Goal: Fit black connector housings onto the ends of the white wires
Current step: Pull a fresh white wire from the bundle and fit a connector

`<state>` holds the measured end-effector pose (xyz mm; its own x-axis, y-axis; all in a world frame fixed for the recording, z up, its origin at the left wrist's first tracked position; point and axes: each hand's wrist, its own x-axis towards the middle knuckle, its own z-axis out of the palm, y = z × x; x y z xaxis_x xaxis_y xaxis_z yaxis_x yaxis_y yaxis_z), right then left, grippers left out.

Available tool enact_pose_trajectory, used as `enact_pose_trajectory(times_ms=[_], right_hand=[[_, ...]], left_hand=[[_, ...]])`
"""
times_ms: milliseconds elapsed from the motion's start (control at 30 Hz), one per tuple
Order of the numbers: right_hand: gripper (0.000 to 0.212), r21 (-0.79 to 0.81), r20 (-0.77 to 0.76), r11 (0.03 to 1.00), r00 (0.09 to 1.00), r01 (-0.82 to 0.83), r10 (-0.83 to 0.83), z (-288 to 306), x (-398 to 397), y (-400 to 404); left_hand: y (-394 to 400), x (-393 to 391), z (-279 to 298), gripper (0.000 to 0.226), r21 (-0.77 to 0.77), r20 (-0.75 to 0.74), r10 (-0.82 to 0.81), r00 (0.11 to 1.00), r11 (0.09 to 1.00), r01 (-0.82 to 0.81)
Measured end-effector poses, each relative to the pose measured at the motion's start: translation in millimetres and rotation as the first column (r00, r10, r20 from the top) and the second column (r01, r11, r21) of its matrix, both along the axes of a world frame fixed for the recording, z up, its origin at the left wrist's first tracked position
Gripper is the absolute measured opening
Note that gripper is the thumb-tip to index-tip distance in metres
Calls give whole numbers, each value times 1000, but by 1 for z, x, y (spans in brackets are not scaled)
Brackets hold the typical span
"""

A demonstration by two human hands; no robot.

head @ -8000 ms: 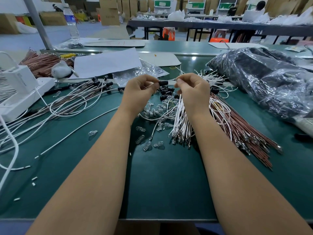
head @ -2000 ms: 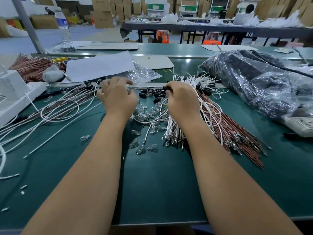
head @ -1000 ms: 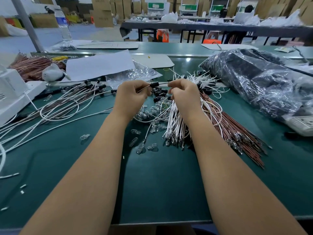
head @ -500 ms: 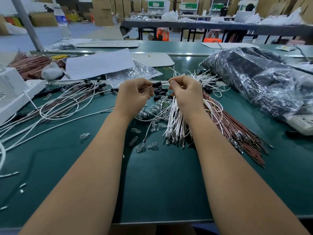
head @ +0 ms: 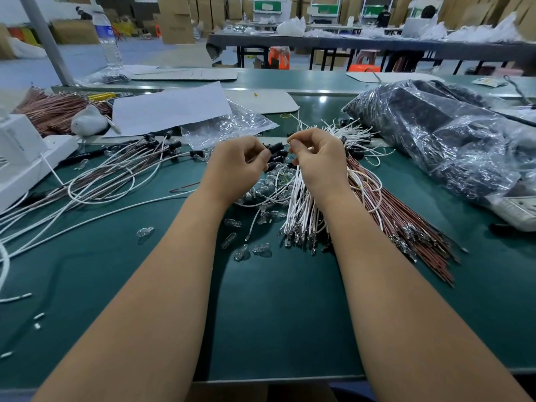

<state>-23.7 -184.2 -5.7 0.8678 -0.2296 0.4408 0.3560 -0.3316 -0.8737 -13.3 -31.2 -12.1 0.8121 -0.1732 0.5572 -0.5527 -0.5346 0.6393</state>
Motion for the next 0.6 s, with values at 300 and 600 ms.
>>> enact_pose_trajectory(times_ms=[300, 600], right_hand=[[16, 3, -27, 999, 999, -34, 34, 1, -3, 3], [16, 9, 8, 1000, 1000, 24, -24, 1, -2, 3]], left_hand=[[-3, 1, -2, 7, -31, -34, -19, 999, 999, 18], [-3, 0, -2, 10, -138, -83, -54, 995, 990, 43]])
